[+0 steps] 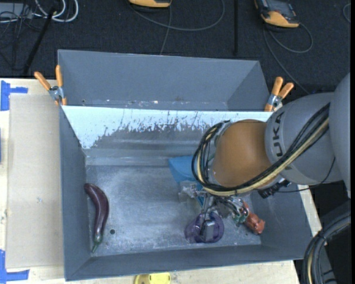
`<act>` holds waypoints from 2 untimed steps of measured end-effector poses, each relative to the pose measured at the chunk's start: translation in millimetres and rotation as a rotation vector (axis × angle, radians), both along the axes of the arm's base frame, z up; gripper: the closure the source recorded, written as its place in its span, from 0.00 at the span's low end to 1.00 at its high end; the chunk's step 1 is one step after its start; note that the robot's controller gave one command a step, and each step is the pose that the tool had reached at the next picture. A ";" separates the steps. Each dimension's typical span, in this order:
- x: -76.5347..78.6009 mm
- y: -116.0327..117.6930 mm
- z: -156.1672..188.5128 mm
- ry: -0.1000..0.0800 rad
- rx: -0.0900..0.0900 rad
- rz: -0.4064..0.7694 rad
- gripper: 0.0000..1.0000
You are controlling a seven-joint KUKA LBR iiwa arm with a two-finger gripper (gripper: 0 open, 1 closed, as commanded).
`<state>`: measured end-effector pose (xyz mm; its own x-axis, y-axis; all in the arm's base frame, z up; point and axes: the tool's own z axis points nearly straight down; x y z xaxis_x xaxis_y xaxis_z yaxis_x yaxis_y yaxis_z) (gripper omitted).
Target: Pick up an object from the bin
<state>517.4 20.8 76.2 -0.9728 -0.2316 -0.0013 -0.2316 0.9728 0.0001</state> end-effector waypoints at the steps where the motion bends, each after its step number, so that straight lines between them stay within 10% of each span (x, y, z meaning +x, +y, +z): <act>1: -6.1 -2.4 -12.2 -0.010 0.003 -0.032 0.00; 2: -37.5 -62.4 0.5 -0.003 0.000 0.083 1.00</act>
Offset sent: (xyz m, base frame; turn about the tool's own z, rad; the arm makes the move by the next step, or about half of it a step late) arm -0.0385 -0.0621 0.0005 -0.0849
